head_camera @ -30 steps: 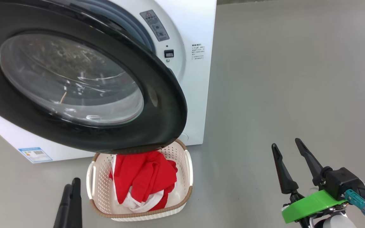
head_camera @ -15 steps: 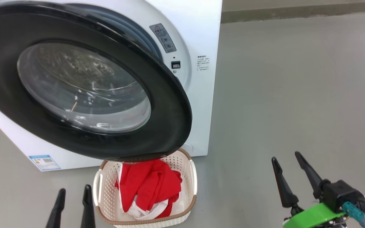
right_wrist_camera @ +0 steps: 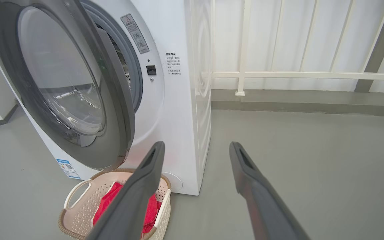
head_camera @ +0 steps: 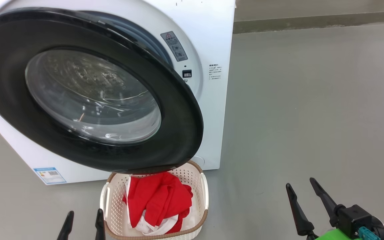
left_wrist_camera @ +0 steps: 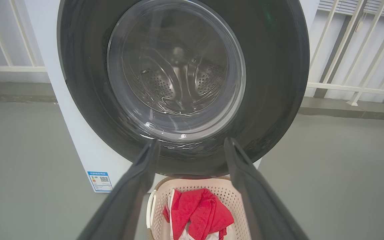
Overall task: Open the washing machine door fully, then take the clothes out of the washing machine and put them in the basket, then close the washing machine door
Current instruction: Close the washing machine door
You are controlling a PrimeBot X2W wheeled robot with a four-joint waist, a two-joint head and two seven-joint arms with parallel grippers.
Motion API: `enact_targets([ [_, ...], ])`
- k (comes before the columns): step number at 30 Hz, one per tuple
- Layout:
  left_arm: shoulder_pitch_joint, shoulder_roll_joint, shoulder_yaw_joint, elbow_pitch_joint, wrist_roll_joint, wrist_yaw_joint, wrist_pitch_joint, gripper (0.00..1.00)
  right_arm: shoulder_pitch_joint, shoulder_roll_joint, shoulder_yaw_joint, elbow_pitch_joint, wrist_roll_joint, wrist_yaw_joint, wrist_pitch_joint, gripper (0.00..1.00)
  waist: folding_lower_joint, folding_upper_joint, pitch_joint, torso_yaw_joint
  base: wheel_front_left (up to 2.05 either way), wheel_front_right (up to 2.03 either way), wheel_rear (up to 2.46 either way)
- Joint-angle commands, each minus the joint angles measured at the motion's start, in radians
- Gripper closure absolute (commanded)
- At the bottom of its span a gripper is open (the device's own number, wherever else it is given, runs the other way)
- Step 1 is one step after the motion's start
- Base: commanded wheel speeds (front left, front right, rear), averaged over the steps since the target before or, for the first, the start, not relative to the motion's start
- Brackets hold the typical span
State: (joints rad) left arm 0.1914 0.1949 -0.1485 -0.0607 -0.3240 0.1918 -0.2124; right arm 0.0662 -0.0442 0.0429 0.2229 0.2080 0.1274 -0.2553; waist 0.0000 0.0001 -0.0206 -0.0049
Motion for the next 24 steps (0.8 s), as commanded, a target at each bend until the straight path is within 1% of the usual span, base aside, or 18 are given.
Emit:
enact_targets([
  [1,-0.012,0.015,0.028,-0.019,0.013,0.009,-0.001,0.0,-0.01,-0.006,0.024,-0.019,-0.008,0.003,-0.006,0.0,0.0,-0.0001,-0.001,-0.002,0.0,0.0,0.0],
  [6,-0.012,0.022,0.021,-0.018,0.027,0.017,0.0,0.0,-0.008,-0.006,0.024,-0.018,-0.008,0.003,-0.006,0.0,0.0,-0.0001,0.001,-0.007,0.0,0.0,0.0],
  [24,-0.02,0.007,0.015,0.005,0.014,0.032,-0.015,0.0,-0.024,-0.006,0.027,-0.015,-0.008,0.003,-0.006,0.0,0.0,-0.0001,0.005,-0.012,0.0,0.0,0.0],
])
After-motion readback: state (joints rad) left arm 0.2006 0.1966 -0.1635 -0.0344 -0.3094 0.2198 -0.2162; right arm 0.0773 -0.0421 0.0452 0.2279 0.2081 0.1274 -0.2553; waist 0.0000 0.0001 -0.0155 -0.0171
